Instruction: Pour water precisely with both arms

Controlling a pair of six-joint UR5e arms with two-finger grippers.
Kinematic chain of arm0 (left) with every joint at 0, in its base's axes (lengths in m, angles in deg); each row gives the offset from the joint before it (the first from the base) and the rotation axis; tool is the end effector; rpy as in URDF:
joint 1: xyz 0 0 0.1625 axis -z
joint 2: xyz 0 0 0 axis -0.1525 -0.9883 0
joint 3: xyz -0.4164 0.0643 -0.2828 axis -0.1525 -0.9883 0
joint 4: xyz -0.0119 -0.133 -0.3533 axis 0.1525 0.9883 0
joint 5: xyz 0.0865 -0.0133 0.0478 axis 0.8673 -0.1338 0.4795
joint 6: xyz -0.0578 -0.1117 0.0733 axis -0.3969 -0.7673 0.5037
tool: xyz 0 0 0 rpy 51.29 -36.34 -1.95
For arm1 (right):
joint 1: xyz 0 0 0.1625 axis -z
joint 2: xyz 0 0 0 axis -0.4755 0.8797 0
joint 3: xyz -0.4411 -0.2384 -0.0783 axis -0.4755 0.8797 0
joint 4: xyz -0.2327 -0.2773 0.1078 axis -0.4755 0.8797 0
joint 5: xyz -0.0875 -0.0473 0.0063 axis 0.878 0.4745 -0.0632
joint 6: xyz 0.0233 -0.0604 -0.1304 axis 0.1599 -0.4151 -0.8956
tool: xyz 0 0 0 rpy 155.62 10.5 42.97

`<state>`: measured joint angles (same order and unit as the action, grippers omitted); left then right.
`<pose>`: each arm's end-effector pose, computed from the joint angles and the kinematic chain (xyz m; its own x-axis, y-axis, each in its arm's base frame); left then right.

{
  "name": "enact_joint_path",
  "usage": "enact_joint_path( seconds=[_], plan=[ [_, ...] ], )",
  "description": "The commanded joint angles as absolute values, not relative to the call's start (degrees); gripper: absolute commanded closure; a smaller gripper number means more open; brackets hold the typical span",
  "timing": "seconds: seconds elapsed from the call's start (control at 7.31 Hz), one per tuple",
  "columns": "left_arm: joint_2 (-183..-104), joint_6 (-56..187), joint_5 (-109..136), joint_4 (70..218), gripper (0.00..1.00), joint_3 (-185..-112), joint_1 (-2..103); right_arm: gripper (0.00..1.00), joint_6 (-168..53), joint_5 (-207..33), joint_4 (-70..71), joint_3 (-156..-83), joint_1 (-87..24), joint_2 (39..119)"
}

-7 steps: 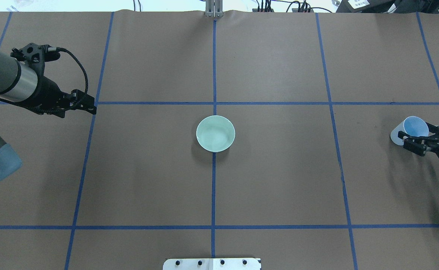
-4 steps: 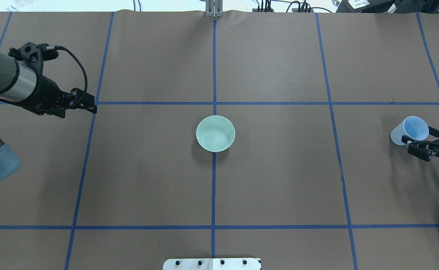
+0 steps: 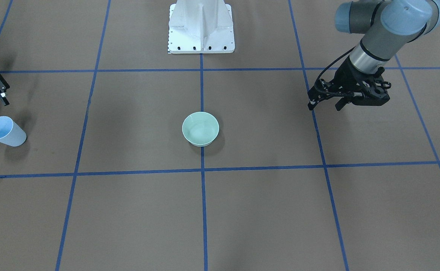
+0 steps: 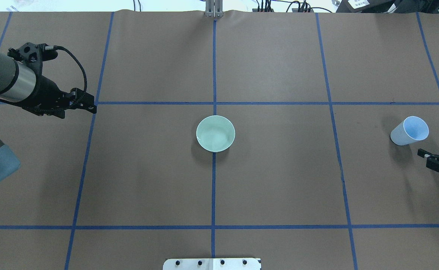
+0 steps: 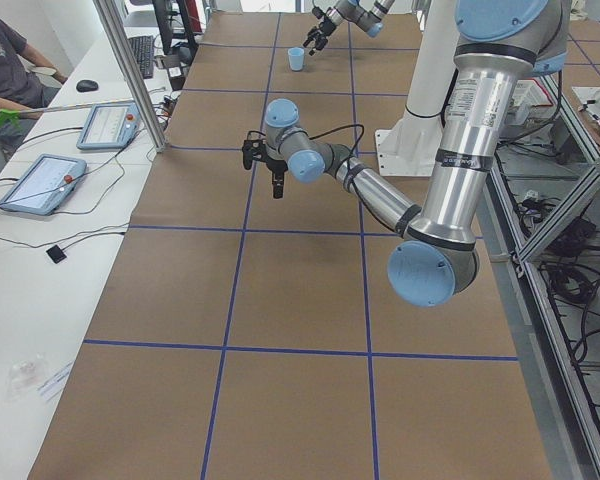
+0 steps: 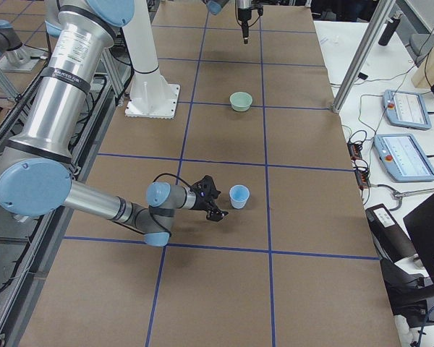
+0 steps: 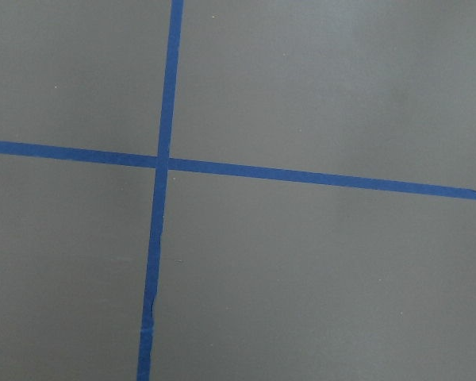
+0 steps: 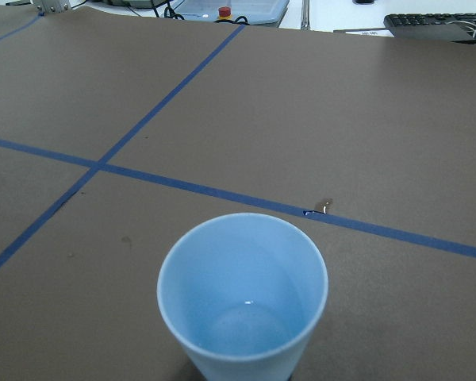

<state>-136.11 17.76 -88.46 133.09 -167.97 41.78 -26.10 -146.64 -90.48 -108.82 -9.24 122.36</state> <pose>0.3162 -0.4675 0.4732 0.5491 -0.0641 -0.8333 0.1452 0.9892 0.0196 -0.1187 -0.2828 0.7576 0.6385 -0.3479 0.6865 -0.3672 0.6462 0.6690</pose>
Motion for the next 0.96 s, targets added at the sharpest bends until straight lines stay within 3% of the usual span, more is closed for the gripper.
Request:
enact_joint_path(
  seconds=[0.0, 0.27, 0.55, 0.82],
  plan=[
    [-136.09, 17.74, -88.46, 133.09, 0.00, -167.64, 41.77, 0.01, -26.10, -146.96, -91.59, -109.00, -9.57, 123.83],
    [-136.09, 17.82, -88.46, 133.09, 0.00, -167.47, 41.68, 0.01, -26.10, -157.18, -89.32, -108.39, -18.39, 121.92],
    [-136.17, 17.91, -88.46, 133.09, 0.00, -167.38, 41.68, 0.01, -26.71, -176.04, -79.17, -108.65, -35.41, 115.27],
    [-135.91, 18.26, -88.46, 133.09, 0.00, -167.46, 41.76, 0.01, -26.97, -180.70, -69.14, -108.82, -41.55, 111.03]
  ],
)
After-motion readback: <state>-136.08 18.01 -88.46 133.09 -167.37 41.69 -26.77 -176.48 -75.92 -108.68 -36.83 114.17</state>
